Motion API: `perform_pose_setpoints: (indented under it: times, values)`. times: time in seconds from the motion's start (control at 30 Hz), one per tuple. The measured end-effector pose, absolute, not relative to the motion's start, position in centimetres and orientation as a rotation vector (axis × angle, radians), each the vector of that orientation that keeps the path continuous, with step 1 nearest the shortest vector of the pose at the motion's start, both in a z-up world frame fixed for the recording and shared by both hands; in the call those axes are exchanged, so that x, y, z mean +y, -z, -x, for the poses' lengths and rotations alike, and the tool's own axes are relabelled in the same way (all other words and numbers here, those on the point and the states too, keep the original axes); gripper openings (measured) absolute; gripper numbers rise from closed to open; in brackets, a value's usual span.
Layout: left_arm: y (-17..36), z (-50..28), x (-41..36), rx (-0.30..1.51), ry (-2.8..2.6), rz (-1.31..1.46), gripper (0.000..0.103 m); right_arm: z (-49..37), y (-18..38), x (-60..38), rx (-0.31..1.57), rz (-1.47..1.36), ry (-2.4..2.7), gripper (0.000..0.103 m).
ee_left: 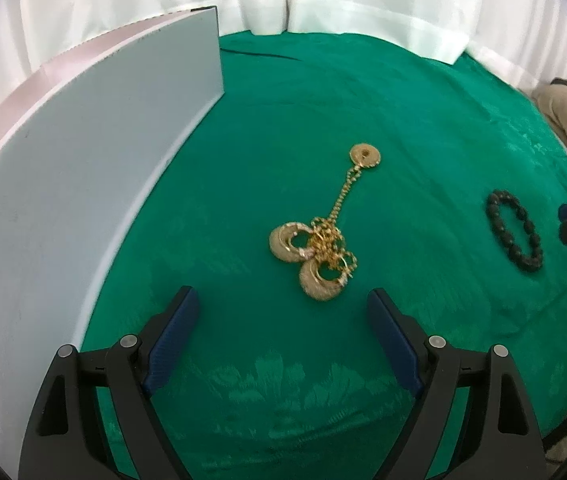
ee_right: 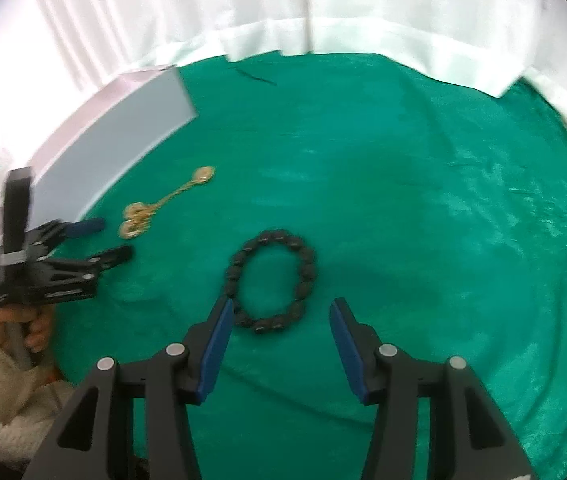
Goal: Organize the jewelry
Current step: 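Grasp the gold pendant chain with the left gripper while the right grasps the black bead bracelet, then carry the gold chain and black bracelet into the white box and release both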
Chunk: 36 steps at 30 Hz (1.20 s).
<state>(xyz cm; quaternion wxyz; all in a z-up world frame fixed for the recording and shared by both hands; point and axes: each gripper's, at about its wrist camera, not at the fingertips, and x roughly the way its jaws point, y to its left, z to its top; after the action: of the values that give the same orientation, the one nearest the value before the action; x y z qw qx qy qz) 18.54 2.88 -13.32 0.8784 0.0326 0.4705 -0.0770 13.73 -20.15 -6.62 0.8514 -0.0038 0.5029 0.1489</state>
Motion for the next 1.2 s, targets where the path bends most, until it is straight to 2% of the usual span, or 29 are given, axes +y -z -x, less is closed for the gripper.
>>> perform_pose_setpoints:
  times: [0.13,0.2,0.23,0.27,0.3,0.43,0.77,1.2]
  values:
    - [13.4,-19.3,2.5,0.974,0.148,-0.077,0.085,-15.4,8.0,-20.4,1.081,0.021,-0.279,0.05]
    - [13.3,-19.3,1.9,0.968,0.158,-0.081,0.074,-16.1,8.9,-19.1,1.077,0.07,-0.283,0.048]
    - [13.2,-19.3,1.7,0.963,0.169,-0.086,0.059,-16.3,9.4,-18.4,1.084,0.105,-0.288,0.03]
    - [13.0,-19.3,1.4,0.958,0.181,-0.091,0.033,-16.4,9.7,-17.8,1.096,0.134,-0.285,0.017]
    - [12.8,-19.3,1.3,0.959,0.185,-0.096,0.026,-16.3,9.8,-17.3,1.086,0.155,-0.276,0.013]
    - [11.8,-19.2,2.1,0.973,0.212,-0.009,0.024,-15.2,7.8,-17.5,1.053,0.106,-0.303,0.013]
    - [3.7,-15.4,4.9,0.854,0.285,0.158,0.024,-12.1,-0.6,-18.4,0.901,0.009,-0.389,0.013]
    - [-2.3,-12.0,6.6,0.767,0.299,0.2,0.024,-9.7,-2.7,-18.0,0.849,-0.024,-0.464,0.013]
